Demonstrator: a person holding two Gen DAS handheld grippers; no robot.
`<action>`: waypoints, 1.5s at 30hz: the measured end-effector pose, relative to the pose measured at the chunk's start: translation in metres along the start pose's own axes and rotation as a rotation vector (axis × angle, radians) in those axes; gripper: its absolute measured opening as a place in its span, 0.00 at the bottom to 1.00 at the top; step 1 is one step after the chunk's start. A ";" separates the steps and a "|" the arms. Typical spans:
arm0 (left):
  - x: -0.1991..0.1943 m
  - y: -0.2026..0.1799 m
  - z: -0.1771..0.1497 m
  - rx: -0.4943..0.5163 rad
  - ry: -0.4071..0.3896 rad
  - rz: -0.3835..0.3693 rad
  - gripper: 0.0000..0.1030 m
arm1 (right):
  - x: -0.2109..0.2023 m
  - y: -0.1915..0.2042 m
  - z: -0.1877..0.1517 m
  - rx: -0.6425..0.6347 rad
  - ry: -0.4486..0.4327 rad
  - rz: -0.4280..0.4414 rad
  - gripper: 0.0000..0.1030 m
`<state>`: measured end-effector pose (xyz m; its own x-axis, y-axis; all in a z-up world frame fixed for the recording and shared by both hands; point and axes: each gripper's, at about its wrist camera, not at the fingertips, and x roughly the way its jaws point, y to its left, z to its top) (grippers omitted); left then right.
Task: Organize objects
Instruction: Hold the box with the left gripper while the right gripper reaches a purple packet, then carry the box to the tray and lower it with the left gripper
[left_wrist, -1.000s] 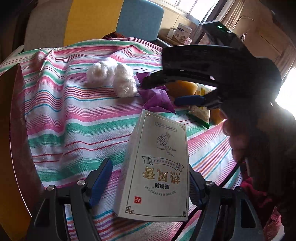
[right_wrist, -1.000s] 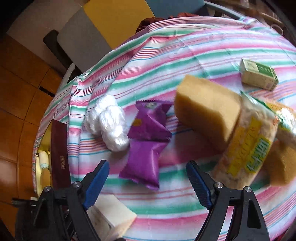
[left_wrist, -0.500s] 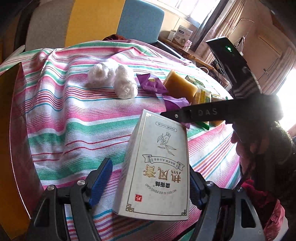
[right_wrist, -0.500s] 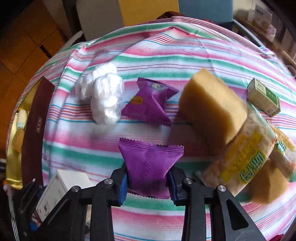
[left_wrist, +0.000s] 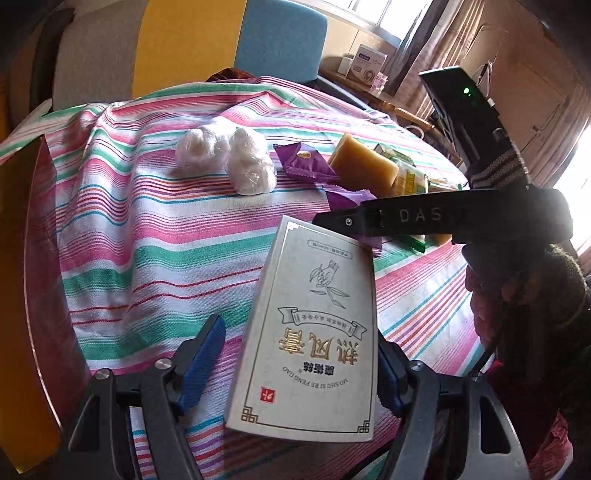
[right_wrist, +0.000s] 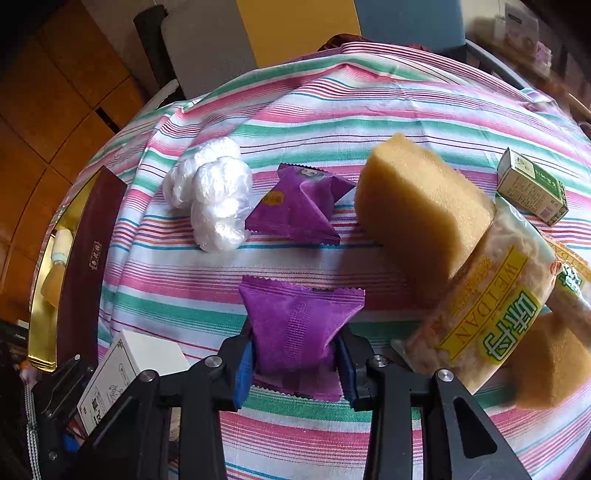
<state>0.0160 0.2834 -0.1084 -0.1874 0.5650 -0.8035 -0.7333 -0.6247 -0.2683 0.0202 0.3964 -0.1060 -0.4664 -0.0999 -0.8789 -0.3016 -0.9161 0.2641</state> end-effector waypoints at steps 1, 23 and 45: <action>0.000 -0.001 0.001 0.003 0.003 0.014 0.64 | 0.000 0.002 -0.001 0.000 -0.001 0.010 0.48; -0.128 0.050 -0.004 -0.128 -0.192 0.058 0.49 | 0.000 0.026 -0.014 -0.186 -0.016 -0.113 0.52; -0.165 0.234 -0.069 -0.505 -0.106 0.573 0.49 | 0.008 0.034 -0.007 -0.200 -0.016 -0.130 0.52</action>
<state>-0.0798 0.0066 -0.0756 -0.5282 0.1121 -0.8417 -0.1209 -0.9911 -0.0561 0.0122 0.3614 -0.1072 -0.4481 0.0292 -0.8935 -0.1903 -0.9797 0.0634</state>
